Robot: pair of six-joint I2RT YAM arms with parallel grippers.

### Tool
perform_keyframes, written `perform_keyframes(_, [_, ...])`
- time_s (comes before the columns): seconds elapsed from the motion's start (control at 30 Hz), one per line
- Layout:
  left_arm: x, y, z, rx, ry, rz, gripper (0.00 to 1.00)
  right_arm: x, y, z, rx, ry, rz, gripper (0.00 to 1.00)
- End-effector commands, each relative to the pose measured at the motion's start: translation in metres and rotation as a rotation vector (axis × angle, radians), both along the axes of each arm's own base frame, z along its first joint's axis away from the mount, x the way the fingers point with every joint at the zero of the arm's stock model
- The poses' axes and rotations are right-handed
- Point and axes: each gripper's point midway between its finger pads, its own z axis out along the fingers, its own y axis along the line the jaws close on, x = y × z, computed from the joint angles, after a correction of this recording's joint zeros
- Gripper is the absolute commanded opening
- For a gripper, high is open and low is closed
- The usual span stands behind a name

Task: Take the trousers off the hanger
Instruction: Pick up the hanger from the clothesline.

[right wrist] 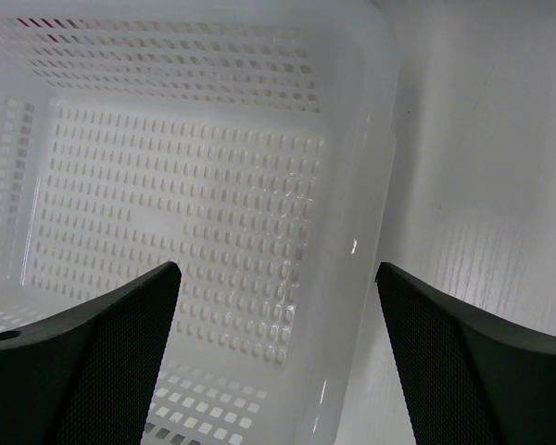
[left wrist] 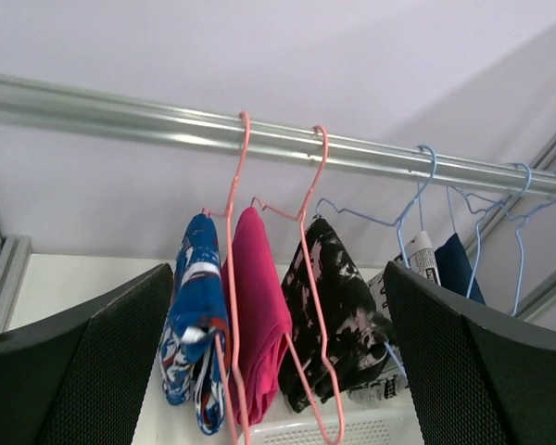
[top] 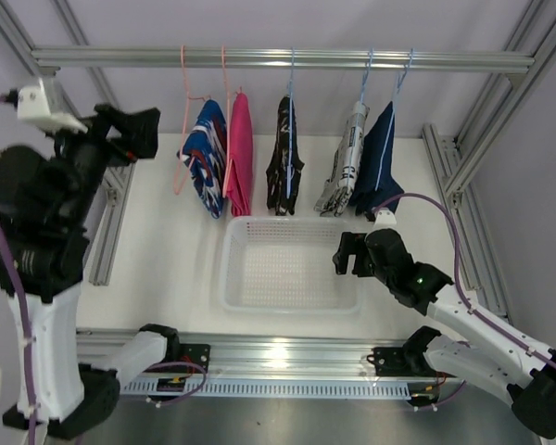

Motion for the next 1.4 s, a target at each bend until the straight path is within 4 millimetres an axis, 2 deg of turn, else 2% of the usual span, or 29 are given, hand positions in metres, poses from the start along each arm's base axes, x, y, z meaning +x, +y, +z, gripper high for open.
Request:
perform_keyframes(0.0, [0.047, -0.018, -0.035, 0.086, 0.214, -0.062, 0.99, 0.007, 0.007, 0.007, 0.037, -0.046, 0.032, 0.91])
perform_keyframes(0.07, [0.057, -0.022, -0.019, 0.087, 0.209, -0.074, 1.0, 0.008, 0.009, 0.008, 0.051, -0.046, 0.043, 0.91])
perform_keyframes(0.13, [0.081, -0.034, -0.039, 0.099, 0.296, -0.118, 0.99, 0.007, 0.009, 0.007, 0.057, -0.047, 0.048, 0.91])
perform_keyframes(0.23, [0.101, -0.045, -0.062, 0.106, 0.366, -0.167, 0.99, 0.008, 0.01, 0.009, 0.072, -0.054, 0.049, 0.91])
perform_keyframes(0.27, [0.107, -0.047, -0.075, 0.112, 0.402, -0.172, 0.99, 0.008, 0.01, 0.01, 0.075, -0.053, 0.05, 0.91])
perform_keyframes(0.37, [0.117, -0.051, -0.101, 0.13, 0.467, -0.193, 0.99, 0.01, 0.01, 0.011, 0.078, -0.059, 0.044, 0.91])
perform_keyframes(0.4, [0.12, -0.052, -0.118, 0.142, 0.505, -0.195, 0.99, 0.01, 0.01, 0.01, 0.078, -0.059, 0.043, 0.91])
perform_keyframes(0.47, [0.123, -0.051, -0.123, 0.149, 0.501, -0.193, 1.0, 0.011, 0.01, 0.009, 0.079, -0.058, 0.042, 0.91])
perform_keyframes(0.5, [0.126, -0.05, -0.14, 0.159, 0.536, -0.186, 0.99, 0.012, 0.01, 0.009, 0.081, -0.059, 0.039, 0.91])
perform_keyframes(0.57, [0.129, -0.05, -0.143, 0.167, 0.524, -0.183, 0.99, 0.013, 0.01, 0.005, 0.076, -0.049, 0.038, 0.91])
perform_keyframes(0.6, [0.131, -0.05, -0.158, 0.171, 0.556, -0.188, 0.99, 0.013, 0.009, 0.004, 0.074, -0.047, 0.035, 0.91])
perform_keyframes(0.67, [0.133, -0.059, -0.16, 0.157, 0.534, -0.245, 0.99, 0.014, 0.009, 0.002, 0.071, -0.041, 0.034, 0.91])
perform_keyframes(0.77, [0.129, -0.072, -0.184, 0.109, 0.572, -0.322, 0.99, 0.015, 0.007, -0.001, 0.064, -0.035, 0.027, 0.91])
perform_keyframes(0.8, [0.13, -0.07, -0.175, 0.095, 0.529, -0.325, 0.99, 0.016, 0.007, -0.002, 0.062, -0.035, 0.024, 0.91])
perform_keyframes(0.83, [0.13, -0.07, -0.187, 0.083, 0.548, -0.332, 0.99, 0.016, 0.007, -0.002, 0.065, -0.033, 0.024, 0.91])
perform_keyframes(0.9, [0.13, -0.072, -0.178, 0.033, 0.511, -0.367, 0.99, 0.016, 0.007, -0.004, 0.061, -0.028, 0.023, 0.91])
perform_keyframes(0.93, [0.129, -0.064, -0.172, 0.011, 0.489, -0.359, 1.0, 0.017, 0.006, -0.004, 0.06, -0.027, 0.022, 0.92])
perform_keyframes(0.97, [0.126, -0.066, -0.181, -0.017, 0.505, -0.397, 0.99, 0.017, 0.007, -0.004, 0.061, -0.028, 0.022, 0.91])
perform_keyframes(1.0, [0.126, -0.061, -0.177, -0.06, 0.495, -0.392, 0.99, 0.017, 0.006, -0.006, 0.058, -0.023, 0.02, 0.91])
perform_keyframes(1.03, [0.126, -0.059, -0.172, -0.075, 0.46, -0.403, 0.97, 0.018, 0.006, -0.007, 0.058, -0.023, 0.018, 0.91])
perform_keyframes(1.1, [0.123, -0.06, -0.181, -0.134, 0.471, -0.437, 0.94, 0.019, 0.005, -0.008, 0.056, -0.019, 0.014, 0.92])
perform_keyframes(1.17, [0.123, -0.051, -0.164, -0.174, 0.396, -0.437, 0.91, 0.019, 0.005, -0.009, 0.053, -0.017, 0.014, 0.91])
perform_keyframes(1.2, [0.122, -0.049, -0.176, -0.194, 0.406, -0.447, 0.88, 0.019, 0.006, -0.011, 0.053, -0.011, 0.014, 0.91])
perform_keyframes(1.27, [0.119, -0.051, -0.158, -0.199, 0.315, -0.473, 0.84, 0.019, 0.006, -0.012, 0.049, -0.007, 0.014, 0.91])
perform_keyframes(1.3, [0.117, -0.051, -0.167, -0.21, 0.322, -0.482, 0.81, 0.02, 0.005, -0.012, 0.048, -0.008, 0.012, 0.91])
perform_keyframes(1.37, [0.114, -0.055, -0.16, -0.214, 0.261, -0.518, 0.78, 0.021, 0.006, -0.013, 0.047, -0.006, 0.012, 0.91])
